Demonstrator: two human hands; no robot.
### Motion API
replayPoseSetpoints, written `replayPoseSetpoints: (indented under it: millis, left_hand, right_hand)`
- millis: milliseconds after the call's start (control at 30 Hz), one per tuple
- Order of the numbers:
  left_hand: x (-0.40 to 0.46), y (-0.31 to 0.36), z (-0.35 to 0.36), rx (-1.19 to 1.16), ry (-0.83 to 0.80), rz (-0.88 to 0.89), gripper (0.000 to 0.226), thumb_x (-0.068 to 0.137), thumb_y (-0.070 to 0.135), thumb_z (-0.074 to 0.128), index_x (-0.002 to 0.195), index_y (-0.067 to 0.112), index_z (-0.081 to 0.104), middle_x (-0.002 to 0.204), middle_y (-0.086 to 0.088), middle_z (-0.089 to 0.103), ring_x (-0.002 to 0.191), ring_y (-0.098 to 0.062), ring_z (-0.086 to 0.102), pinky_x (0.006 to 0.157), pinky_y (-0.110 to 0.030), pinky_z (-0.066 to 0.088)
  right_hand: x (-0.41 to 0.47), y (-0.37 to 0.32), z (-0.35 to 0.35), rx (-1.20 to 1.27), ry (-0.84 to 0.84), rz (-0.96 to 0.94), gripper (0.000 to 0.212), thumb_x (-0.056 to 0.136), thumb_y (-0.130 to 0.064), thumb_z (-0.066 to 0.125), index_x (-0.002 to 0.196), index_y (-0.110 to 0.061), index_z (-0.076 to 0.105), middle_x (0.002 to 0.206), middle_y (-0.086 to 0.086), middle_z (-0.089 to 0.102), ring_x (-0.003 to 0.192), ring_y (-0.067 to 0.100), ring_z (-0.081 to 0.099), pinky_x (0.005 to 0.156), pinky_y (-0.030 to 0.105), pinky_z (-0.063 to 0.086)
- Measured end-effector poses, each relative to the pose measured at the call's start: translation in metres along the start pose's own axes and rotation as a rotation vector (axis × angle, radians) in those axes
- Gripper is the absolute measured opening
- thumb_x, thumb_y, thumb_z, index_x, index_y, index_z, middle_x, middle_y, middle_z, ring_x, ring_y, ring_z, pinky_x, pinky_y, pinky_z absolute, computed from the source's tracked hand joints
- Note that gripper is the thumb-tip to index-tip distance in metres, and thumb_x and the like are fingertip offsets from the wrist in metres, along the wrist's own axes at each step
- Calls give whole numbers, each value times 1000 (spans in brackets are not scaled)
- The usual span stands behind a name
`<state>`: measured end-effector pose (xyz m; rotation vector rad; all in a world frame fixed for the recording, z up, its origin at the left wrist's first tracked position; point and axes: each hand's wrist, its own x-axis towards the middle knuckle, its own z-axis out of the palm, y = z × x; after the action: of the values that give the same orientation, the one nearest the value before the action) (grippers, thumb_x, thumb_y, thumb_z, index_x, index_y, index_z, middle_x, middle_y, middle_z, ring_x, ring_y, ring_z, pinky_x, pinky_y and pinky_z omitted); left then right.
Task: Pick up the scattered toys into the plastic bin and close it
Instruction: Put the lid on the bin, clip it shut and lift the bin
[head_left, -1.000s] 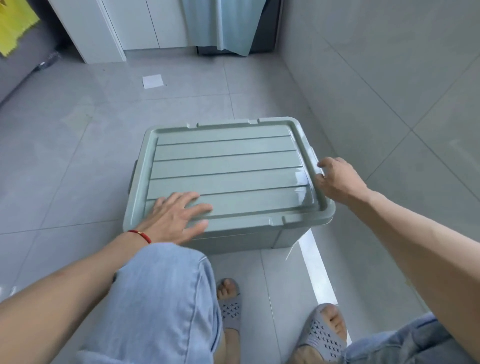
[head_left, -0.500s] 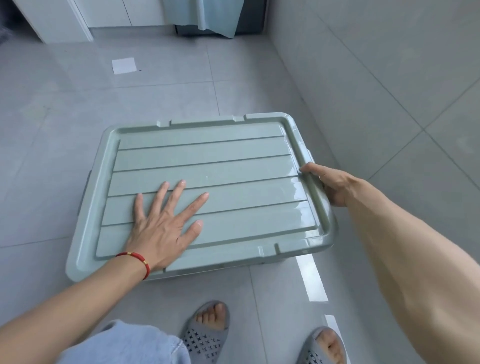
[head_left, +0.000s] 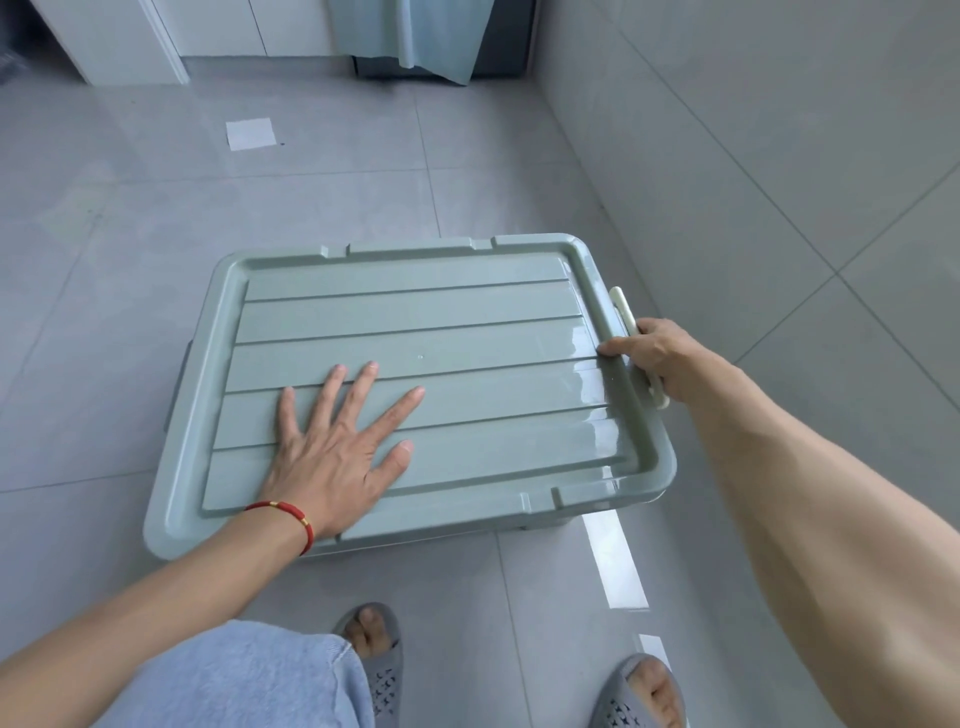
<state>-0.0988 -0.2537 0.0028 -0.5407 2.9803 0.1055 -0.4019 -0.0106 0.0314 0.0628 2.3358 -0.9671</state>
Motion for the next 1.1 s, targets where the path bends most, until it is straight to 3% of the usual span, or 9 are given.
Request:
replayPoseSetpoints:
  millis: [133, 300, 433, 567, 700, 833, 900, 1000, 1100]
  left_hand:
    - [-2, 0, 0, -1, -12, 4, 55, 91, 69, 2, 141, 66, -22, 165, 7, -22, 152, -24, -21, 115, -66, -8]
    - [-1, 0, -2, -12, -30, 14, 56, 92, 69, 4, 142, 65, -20, 166, 6, -21, 152, -24, -21, 115, -66, -8]
    - [4, -15, -8, -172, 97, 8, 60, 91, 61, 26, 151, 51, 28, 165, 1, 21, 151, -25, 17, 117, -58, 12]
    - [19, -82, -19, -192, 372, -450, 53, 91, 45, 44, 135, 16, 50, 138, -15, 50, 127, -36, 44, 106, -55, 34]
    - [21, -145, -24, -783, -23, -973, 104, 77, 76, 59, 153, 12, 27, 155, -16, 36, 141, -36, 36, 112, -49, 32]
    - [21, -157, -13, -1152, -68, -986, 130, 43, 93, 66, 147, 18, 47, 152, -5, 46, 141, -25, 41, 114, -42, 29]
    - [21, -155, -11, -1133, -36, -1002, 122, 41, 93, 68, 133, 14, 59, 139, -5, 57, 129, -27, 52, 107, -40, 37]
    - [23, -153, -12, -865, 208, -986, 69, 62, 81, 69, 69, 14, 53, 79, -6, 60, 79, -31, 60, 65, -31, 42]
    - [23, -142, -15, -485, 321, -919, 62, 78, 72, 61, 77, 10, 56, 88, -14, 65, 88, -38, 63, 64, -34, 42]
  right_hand:
    - [-5, -6, 4, -62, 75, 13, 35, 74, -24, 83, 103, -10, 68, 92, 15, 70, 83, 33, 69, 87, 46, 58]
    - [-12, -16, 8, -367, 187, -70, 33, 81, -27, 73, 104, -4, 66, 91, 10, 64, 73, 24, 57, 61, 27, 42]
    - [-22, 1, 26, -409, 233, -160, 24, 96, -34, 48, 107, -13, 45, 106, 17, 59, 88, 36, 54, 72, 38, 41]
    - [-35, 23, 51, -431, 399, -282, 19, 102, -34, 29, 108, -16, 30, 113, 21, 50, 86, 43, 52, 74, 48, 39]
    - [-36, 23, 53, -445, 439, -324, 17, 101, -34, 27, 100, -17, 28, 110, 25, 51, 84, 45, 51, 75, 51, 38]
    - [-34, 24, 56, -481, 473, -335, 18, 101, -34, 27, 101, -17, 29, 111, 28, 52, 88, 50, 54, 75, 53, 38]
    - [-32, 24, 57, -483, 485, -329, 17, 101, -34, 27, 100, -17, 29, 110, 28, 52, 87, 50, 54, 76, 53, 39]
    - [-32, 24, 58, -477, 495, -329, 18, 101, -34, 27, 99, -17, 29, 108, 29, 52, 86, 49, 54, 79, 56, 42]
    - [-32, 24, 57, -474, 495, -326, 19, 101, -35, 29, 99, -16, 30, 107, 29, 53, 87, 49, 54, 78, 55, 42]
